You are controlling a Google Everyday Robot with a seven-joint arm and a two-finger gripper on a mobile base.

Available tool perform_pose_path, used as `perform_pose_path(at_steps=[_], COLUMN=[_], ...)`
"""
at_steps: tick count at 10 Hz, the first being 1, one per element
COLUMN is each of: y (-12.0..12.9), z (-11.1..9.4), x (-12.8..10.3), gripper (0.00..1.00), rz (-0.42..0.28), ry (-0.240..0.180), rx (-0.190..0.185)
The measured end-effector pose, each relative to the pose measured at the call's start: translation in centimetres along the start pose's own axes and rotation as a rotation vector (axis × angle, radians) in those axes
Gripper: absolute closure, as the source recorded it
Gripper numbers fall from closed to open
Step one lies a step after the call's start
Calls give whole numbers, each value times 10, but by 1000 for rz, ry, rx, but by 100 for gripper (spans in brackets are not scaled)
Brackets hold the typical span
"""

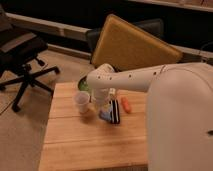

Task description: Place the white sponge in the ceramic cup

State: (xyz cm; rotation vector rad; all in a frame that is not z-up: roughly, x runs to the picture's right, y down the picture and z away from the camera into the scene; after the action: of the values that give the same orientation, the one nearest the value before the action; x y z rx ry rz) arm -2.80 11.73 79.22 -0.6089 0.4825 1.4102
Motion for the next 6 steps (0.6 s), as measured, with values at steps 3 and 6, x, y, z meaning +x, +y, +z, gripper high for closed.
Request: perform_pose_path(at_steps=[3, 6], y=[-4, 9], z=[-40, -73], x=[4, -21], gripper=[100, 100], rz=[24, -38], ry=[-41, -80], rx=[61, 126])
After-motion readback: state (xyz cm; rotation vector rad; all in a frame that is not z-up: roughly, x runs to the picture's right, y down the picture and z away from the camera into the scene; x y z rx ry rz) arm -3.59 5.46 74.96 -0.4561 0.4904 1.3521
